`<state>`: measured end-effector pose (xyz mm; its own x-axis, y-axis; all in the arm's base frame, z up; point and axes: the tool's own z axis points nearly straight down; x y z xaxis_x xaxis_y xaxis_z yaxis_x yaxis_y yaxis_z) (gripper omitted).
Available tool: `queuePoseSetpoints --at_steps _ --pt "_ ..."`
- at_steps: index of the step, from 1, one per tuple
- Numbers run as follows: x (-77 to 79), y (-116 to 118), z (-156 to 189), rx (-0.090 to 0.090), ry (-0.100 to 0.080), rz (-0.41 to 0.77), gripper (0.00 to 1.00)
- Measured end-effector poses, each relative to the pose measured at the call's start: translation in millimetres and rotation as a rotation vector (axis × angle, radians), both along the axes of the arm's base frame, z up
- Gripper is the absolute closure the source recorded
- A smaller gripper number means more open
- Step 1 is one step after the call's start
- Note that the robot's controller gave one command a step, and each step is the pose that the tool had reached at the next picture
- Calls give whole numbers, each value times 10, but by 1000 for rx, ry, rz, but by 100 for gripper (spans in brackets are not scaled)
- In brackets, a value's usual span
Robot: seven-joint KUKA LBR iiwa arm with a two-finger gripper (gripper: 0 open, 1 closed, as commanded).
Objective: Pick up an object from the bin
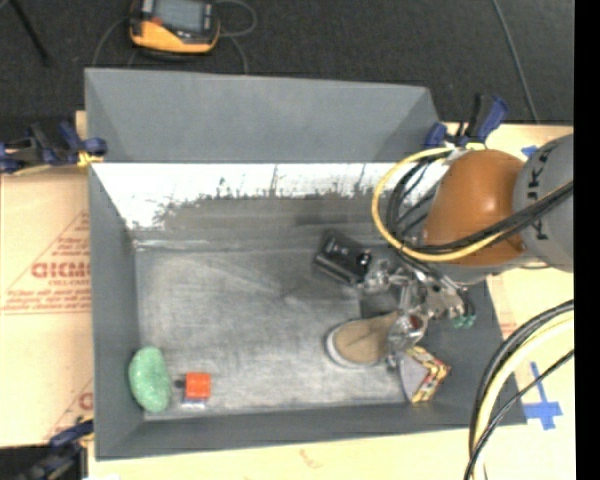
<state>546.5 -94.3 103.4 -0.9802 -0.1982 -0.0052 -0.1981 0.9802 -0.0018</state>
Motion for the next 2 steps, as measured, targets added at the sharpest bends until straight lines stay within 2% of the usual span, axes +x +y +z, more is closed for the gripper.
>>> queuePoseSetpoints --at_steps 1,2 --pt "-23 110 -261 -1 0 50 0" --pt "76 87 -303 -2 -7 181 100"
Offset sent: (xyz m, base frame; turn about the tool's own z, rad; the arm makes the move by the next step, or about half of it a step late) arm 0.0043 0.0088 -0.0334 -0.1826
